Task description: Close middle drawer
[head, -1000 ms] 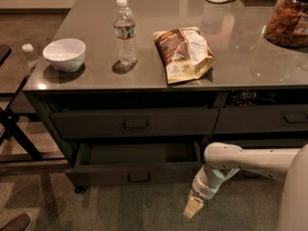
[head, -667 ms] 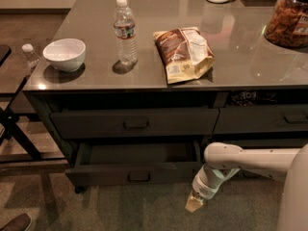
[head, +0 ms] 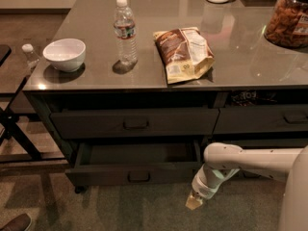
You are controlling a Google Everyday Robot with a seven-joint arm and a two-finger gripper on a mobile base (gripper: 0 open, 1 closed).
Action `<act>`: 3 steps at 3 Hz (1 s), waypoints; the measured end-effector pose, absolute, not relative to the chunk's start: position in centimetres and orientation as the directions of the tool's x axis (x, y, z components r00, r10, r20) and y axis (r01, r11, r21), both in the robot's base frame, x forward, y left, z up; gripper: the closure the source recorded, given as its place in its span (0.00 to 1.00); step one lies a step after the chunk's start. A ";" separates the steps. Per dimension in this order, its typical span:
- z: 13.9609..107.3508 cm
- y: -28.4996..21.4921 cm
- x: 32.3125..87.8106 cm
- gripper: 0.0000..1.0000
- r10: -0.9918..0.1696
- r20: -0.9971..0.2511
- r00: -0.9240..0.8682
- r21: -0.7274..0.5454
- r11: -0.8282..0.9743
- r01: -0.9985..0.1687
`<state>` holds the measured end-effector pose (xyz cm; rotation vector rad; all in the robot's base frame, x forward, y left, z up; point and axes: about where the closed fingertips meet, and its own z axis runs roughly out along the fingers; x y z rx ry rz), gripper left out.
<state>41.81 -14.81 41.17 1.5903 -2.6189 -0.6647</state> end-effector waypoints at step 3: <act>42.6 -12.3 47.8 1.00 -0.867 -0.237 -0.438 0.230 0.388 -0.893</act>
Offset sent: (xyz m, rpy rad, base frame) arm 0.0733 0.0315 0.0251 -0.0366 -0.1622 0.0233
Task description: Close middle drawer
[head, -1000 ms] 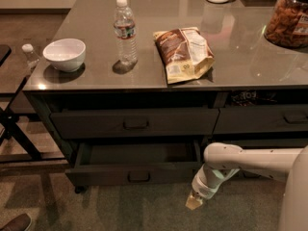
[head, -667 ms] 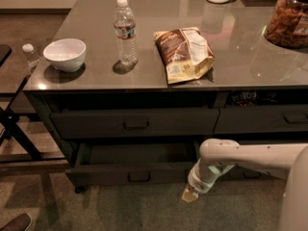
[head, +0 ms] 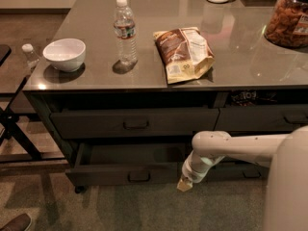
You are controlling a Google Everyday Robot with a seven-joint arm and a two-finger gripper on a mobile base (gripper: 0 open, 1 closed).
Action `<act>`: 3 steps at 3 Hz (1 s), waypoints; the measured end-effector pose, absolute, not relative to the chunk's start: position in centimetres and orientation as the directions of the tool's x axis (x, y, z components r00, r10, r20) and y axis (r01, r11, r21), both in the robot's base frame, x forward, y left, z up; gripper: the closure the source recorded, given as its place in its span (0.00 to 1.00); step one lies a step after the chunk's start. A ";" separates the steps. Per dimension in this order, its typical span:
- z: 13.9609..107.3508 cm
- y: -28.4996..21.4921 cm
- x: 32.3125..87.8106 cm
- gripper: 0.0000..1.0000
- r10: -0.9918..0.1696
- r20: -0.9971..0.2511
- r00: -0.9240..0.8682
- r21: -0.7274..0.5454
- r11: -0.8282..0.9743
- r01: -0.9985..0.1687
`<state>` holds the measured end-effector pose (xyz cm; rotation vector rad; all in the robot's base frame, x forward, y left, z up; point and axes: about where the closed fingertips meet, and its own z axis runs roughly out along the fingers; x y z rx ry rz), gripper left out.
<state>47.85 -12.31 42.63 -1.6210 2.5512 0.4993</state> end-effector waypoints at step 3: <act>42.2 -12.3 51.2 0.82 -0.877 -0.218 -0.429 0.184 0.394 -0.900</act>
Offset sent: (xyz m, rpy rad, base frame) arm 0.0538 -0.0021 -0.0025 -0.0609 -0.0582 -0.0023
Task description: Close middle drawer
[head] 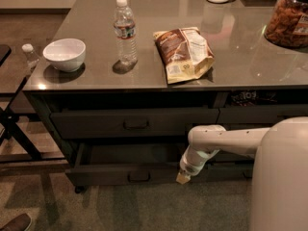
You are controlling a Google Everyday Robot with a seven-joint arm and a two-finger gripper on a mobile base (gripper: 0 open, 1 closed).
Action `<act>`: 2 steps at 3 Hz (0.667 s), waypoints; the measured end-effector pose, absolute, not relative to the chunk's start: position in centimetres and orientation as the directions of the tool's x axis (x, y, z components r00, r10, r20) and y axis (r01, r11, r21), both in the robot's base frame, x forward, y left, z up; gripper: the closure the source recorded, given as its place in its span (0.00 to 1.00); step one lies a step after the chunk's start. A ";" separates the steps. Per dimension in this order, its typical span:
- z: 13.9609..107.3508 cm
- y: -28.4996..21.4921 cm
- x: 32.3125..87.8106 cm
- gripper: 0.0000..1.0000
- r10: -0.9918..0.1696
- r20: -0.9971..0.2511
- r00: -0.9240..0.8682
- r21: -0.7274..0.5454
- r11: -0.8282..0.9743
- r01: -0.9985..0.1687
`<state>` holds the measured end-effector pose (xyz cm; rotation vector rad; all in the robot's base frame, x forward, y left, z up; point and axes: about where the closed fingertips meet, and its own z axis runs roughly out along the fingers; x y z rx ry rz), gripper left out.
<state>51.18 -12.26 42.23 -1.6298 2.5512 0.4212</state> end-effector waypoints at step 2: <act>42.2 -12.3 51.2 0.35 -0.877 -0.218 -0.429 0.184 0.394 -0.900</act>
Offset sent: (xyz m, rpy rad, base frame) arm 0.0000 0.0000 0.0000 0.0000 0.0000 0.0000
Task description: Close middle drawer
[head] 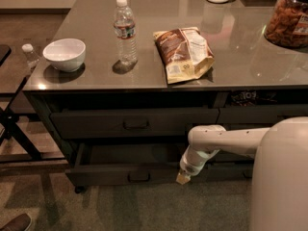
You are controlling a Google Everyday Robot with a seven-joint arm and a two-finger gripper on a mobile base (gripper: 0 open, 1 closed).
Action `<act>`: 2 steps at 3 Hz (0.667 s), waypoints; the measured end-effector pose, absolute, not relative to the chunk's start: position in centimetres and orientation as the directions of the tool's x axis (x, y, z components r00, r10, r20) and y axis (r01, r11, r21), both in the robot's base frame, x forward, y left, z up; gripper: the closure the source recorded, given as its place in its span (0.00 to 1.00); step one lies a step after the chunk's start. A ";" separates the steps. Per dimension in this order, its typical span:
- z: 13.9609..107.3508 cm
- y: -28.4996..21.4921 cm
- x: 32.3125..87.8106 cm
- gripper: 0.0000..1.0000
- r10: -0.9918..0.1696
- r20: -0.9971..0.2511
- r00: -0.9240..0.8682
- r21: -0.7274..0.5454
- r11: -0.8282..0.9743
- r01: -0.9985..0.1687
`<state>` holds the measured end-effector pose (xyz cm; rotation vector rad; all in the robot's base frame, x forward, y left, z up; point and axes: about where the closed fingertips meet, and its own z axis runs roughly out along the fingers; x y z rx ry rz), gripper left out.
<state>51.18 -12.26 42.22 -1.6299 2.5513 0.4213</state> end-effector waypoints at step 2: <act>42.2 -12.3 51.2 0.00 -0.877 -0.217 -0.429 0.185 0.394 -0.900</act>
Offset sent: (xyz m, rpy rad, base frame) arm 0.0000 0.0000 0.0000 0.0000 0.0000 0.0000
